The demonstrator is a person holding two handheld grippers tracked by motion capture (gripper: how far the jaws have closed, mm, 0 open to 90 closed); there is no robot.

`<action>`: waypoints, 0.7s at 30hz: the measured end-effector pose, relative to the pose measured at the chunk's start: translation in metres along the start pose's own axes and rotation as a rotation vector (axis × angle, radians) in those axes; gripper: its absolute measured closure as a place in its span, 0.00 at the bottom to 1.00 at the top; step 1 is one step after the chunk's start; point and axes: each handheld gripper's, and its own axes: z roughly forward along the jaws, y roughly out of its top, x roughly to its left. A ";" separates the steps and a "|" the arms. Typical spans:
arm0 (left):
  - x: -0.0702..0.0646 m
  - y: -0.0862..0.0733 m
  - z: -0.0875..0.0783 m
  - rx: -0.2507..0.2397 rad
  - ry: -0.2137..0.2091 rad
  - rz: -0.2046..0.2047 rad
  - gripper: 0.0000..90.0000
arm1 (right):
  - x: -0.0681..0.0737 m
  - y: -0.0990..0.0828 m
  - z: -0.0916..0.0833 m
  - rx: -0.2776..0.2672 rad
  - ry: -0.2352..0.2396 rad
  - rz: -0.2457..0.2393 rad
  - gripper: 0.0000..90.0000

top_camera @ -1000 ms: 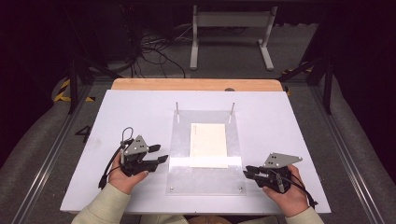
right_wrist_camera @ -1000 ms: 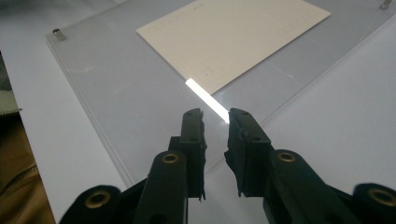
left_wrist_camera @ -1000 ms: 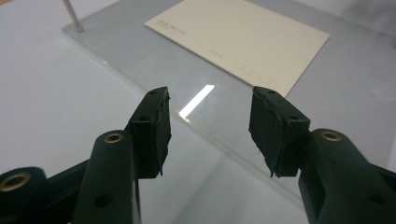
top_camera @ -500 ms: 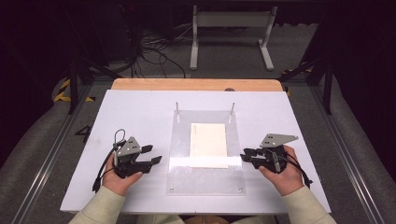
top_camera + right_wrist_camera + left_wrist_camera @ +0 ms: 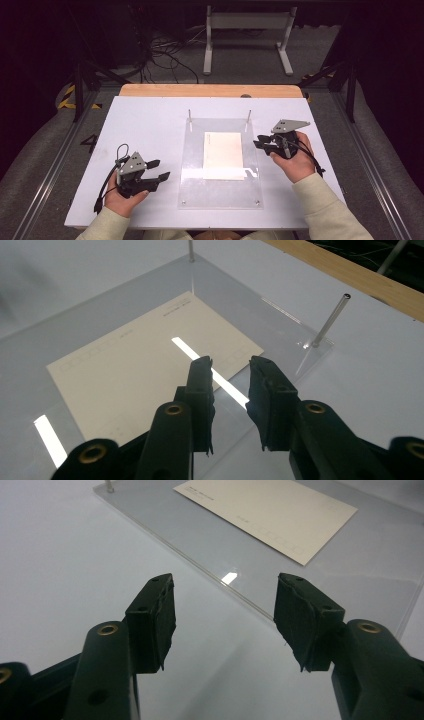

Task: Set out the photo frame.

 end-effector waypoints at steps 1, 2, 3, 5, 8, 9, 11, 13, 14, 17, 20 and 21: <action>0.000 0.000 0.000 -0.001 0.000 -0.002 0.46 | -0.003 0.002 0.003 -0.006 -0.007 0.009 0.79; 0.001 0.000 -0.001 0.000 0.001 0.004 0.46 | -0.006 0.003 0.006 -0.013 -0.012 0.017 0.80; 0.001 0.000 -0.001 0.000 0.001 0.005 0.46 | -0.008 0.005 0.008 -0.011 -0.018 0.021 0.80; 0.000 0.000 -0.001 -0.001 0.000 0.001 0.46 | -0.010 0.006 0.010 -0.011 -0.021 0.021 0.80; 0.000 0.000 0.000 -0.002 -0.003 -0.001 0.46 | -0.020 0.011 0.018 -0.038 -0.042 0.025 0.78; 0.000 0.000 0.000 -0.002 -0.003 -0.001 0.46 | -0.022 0.012 0.019 -0.041 -0.045 0.024 0.78; 0.000 0.000 0.000 -0.003 -0.007 0.000 0.46 | -0.027 0.014 0.022 -0.064 -0.042 0.018 0.78; -0.001 0.000 0.000 -0.002 -0.012 -0.001 0.46 | -0.028 0.015 0.023 -0.069 -0.046 0.016 0.78; -0.002 0.000 0.000 -0.003 -0.015 0.001 0.46 | -0.030 0.015 0.024 -0.075 -0.050 0.013 0.78; -0.003 0.001 0.000 -0.006 -0.017 0.000 0.46 | -0.034 0.019 0.027 -0.095 -0.075 0.008 0.79; -0.004 0.001 0.001 -0.006 -0.022 -0.002 0.46 | -0.039 0.020 0.031 -0.109 -0.049 0.057 0.79; -0.003 0.001 0.001 -0.004 -0.019 0.007 0.46 | -0.041 0.021 0.033 -0.109 -0.059 0.057 0.79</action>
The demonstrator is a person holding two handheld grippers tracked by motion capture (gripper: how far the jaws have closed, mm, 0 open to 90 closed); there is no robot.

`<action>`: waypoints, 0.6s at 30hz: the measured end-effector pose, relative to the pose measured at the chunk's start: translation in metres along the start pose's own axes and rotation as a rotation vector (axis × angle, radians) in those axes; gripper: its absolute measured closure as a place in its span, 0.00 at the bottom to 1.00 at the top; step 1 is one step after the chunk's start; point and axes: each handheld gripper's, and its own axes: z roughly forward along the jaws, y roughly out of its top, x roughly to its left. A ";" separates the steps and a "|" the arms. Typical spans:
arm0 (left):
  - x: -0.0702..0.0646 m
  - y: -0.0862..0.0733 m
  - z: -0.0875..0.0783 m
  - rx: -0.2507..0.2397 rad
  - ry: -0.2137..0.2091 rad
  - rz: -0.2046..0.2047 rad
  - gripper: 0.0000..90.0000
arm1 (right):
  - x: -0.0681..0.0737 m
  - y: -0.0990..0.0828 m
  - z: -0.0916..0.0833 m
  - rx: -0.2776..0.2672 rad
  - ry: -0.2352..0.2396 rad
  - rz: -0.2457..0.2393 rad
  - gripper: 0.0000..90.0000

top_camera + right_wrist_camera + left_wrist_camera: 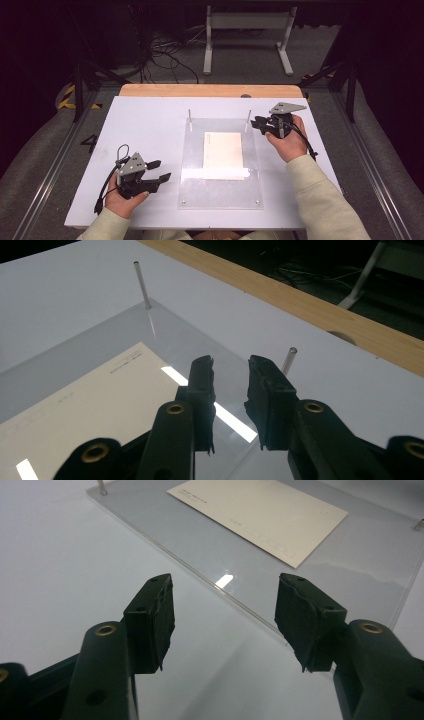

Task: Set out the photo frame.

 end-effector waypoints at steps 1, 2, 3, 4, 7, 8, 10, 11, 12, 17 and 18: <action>-0.001 0.000 0.000 -0.002 -0.002 -0.005 0.45 | -0.002 0.001 0.001 0.001 -0.002 0.004 0.79; -0.001 0.000 0.000 -0.004 -0.002 -0.006 0.45 | -0.003 0.001 0.003 0.001 -0.006 0.009 0.79; -0.002 0.000 -0.001 -0.003 -0.004 -0.003 0.45 | -0.005 0.002 0.004 0.001 -0.010 0.016 0.79; -0.002 0.000 -0.001 -0.004 0.000 0.006 0.45 | -0.007 0.002 0.006 0.001 -0.017 0.020 0.79; -0.004 -0.001 -0.002 -0.003 -0.003 0.010 0.45 | -0.013 0.002 0.011 0.001 -0.030 0.034 0.77; -0.005 -0.002 -0.002 -0.001 -0.002 0.011 0.45 | -0.014 0.001 0.014 0.004 -0.032 0.042 0.77; -0.004 -0.003 -0.001 0.006 0.001 0.010 0.45 | -0.016 0.000 0.019 0.019 -0.038 0.048 0.77; -0.003 -0.005 -0.001 0.012 0.005 0.011 0.45 | -0.017 0.000 0.021 0.024 -0.049 0.043 0.77; -0.004 -0.006 -0.001 0.009 0.008 -0.004 0.45 | -0.019 -0.001 0.026 0.037 -0.081 0.054 0.74; -0.004 -0.008 -0.004 0.011 0.010 -0.002 0.45 | -0.026 -0.001 0.037 0.057 -0.106 0.066 0.71; -0.004 -0.009 -0.004 0.012 0.009 -0.002 0.45 | -0.028 -0.002 0.040 0.063 -0.116 0.062 0.71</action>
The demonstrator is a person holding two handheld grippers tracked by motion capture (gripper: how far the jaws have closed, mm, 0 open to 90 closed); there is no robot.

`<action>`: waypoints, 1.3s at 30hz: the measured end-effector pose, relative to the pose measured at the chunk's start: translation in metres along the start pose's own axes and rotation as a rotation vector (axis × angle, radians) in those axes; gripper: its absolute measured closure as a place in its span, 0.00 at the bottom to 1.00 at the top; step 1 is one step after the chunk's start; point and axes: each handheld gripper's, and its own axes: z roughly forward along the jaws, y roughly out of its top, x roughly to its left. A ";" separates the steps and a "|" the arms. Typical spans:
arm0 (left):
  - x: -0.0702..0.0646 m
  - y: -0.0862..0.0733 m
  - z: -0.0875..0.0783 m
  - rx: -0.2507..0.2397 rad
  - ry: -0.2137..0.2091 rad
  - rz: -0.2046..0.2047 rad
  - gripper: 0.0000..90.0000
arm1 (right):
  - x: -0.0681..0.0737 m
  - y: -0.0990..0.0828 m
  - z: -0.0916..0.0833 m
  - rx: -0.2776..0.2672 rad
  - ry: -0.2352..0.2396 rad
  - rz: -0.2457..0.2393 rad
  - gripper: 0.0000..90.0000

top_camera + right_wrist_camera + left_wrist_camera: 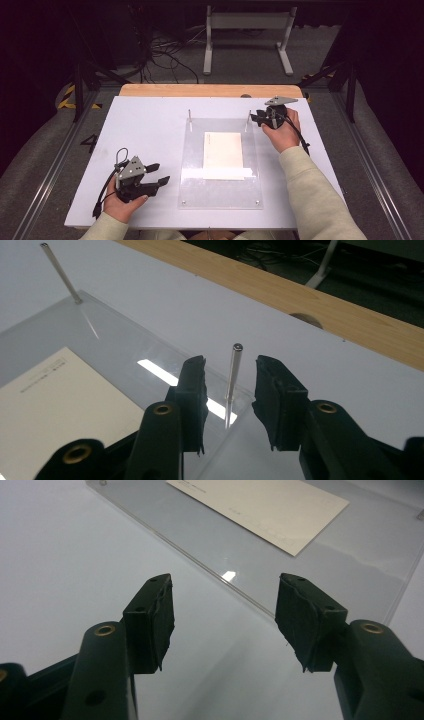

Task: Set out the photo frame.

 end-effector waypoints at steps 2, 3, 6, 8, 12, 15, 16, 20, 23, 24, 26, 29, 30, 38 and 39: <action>0.000 -0.001 0.000 0.003 0.000 0.001 0.45 | -0.004 -0.001 0.005 0.004 -0.010 0.009 0.71; -0.001 -0.001 0.000 0.003 -0.001 -0.004 0.45 | -0.005 -0.002 0.007 0.007 -0.012 0.012 0.71; -0.002 0.000 0.001 0.007 -0.006 0.001 0.45 | -0.007 -0.002 0.014 0.006 0.005 0.027 0.72; -0.003 0.000 0.001 0.011 -0.008 0.006 0.45 | -0.007 -0.001 0.017 0.003 0.008 0.021 0.75; -0.003 -0.001 0.002 0.014 -0.009 0.012 0.45 | -0.006 0.000 0.021 -0.004 0.027 0.014 0.83; -0.003 -0.001 0.001 0.015 -0.008 0.009 0.45 | -0.006 0.001 0.025 -0.003 0.033 0.013 0.88; -0.004 -0.002 0.002 0.015 -0.014 0.001 0.45 | -0.006 0.001 0.025 -0.002 0.029 0.008 0.90; -0.004 -0.002 0.002 0.018 -0.017 0.001 0.45 | -0.007 0.001 0.028 -0.008 0.018 0.023 0.94; -0.003 -0.002 0.002 0.019 -0.017 0.001 0.45 | -0.007 0.000 0.030 -0.013 0.016 0.027 0.94; -0.003 -0.002 0.002 0.020 -0.015 0.006 0.45 | -0.007 0.000 0.030 -0.012 0.013 0.027 0.94; -0.004 -0.002 0.002 0.020 -0.015 0.008 0.45 | -0.006 0.000 0.031 -0.013 0.006 0.030 0.94; -0.005 -0.002 0.003 0.017 -0.021 0.006 0.45 | -0.004 0.000 0.033 -0.009 -0.005 0.036 0.94; -0.005 -0.001 0.003 0.016 -0.021 0.010 0.45 | -0.003 0.001 0.034 -0.004 -0.014 0.037 0.95; -0.006 -0.002 -0.001 0.008 -0.022 0.004 0.45 | -0.007 0.001 0.041 0.000 -0.006 0.096 0.95; -0.006 -0.003 -0.001 0.009 -0.019 0.005 0.45 | -0.008 0.001 0.042 -0.004 -0.005 0.098 0.95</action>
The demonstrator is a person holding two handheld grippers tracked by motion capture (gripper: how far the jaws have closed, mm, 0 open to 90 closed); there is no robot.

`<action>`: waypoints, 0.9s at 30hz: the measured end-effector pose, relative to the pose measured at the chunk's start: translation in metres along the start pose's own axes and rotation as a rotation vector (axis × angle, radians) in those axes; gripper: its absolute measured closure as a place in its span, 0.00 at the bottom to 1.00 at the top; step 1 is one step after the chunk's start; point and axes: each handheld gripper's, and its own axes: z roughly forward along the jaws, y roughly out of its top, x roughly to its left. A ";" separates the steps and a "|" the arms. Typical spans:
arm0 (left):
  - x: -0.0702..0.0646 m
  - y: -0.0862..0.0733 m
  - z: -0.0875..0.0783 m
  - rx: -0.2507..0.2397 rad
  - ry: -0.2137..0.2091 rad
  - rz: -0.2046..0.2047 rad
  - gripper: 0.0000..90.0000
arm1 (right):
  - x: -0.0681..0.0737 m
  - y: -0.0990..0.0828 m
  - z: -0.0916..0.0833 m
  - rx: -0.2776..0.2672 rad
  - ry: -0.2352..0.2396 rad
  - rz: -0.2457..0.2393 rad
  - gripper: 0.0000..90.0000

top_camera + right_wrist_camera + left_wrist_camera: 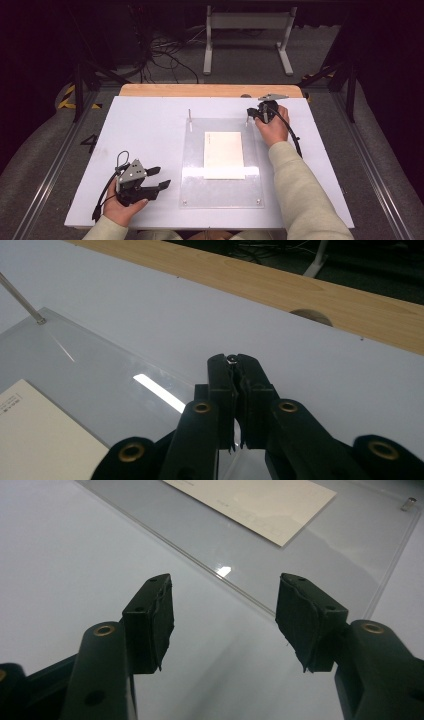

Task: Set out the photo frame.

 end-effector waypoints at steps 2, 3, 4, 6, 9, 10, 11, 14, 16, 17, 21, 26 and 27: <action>0.000 -0.002 -0.002 0.000 0.007 -0.004 0.45 | 0.000 0.001 0.002 0.005 -0.005 0.007 0.95; 0.000 -0.002 -0.002 0.000 0.007 -0.004 0.45 | 0.000 0.001 0.002 0.005 -0.005 0.007 0.95; 0.000 -0.004 -0.003 0.002 0.008 -0.008 0.45 | -0.002 0.003 0.003 0.015 0.001 0.017 0.95; -0.001 -0.005 -0.004 0.001 0.013 -0.015 0.45 | -0.003 0.004 0.004 0.019 0.006 0.022 0.95; -0.002 -0.007 -0.006 0.000 0.019 -0.020 0.44 | -0.008 0.006 0.008 0.018 0.027 0.054 0.95; -0.002 -0.007 -0.006 0.000 0.019 -0.020 0.44 | -0.008 0.006 0.008 0.018 0.027 0.054 0.95; -0.001 -0.007 -0.007 0.003 0.022 -0.006 0.44 | -0.010 0.005 0.009 0.010 0.037 0.063 0.95; -0.003 -0.008 -0.007 0.000 0.024 -0.010 0.43 | -0.015 0.003 0.013 -0.015 0.057 0.103 0.95; -0.004 -0.008 -0.007 -0.008 0.022 0.002 0.42 | -0.017 0.004 0.014 -0.019 0.062 0.119 0.95; -0.004 -0.007 -0.007 -0.014 0.019 0.009 0.40 | -0.018 0.005 0.016 -0.020 0.066 0.124 0.95; -0.007 -0.005 -0.005 -0.036 0.015 0.046 0.37 | -0.022 0.005 0.019 -0.021 0.080 0.152 0.95; -0.014 0.004 0.001 -0.077 0.009 0.085 0.31 | -0.027 0.004 0.024 -0.040 0.099 0.197 0.95; -0.015 0.006 0.002 -0.081 0.004 0.087 0.29 | -0.028 0.003 0.025 -0.044 0.102 0.208 0.95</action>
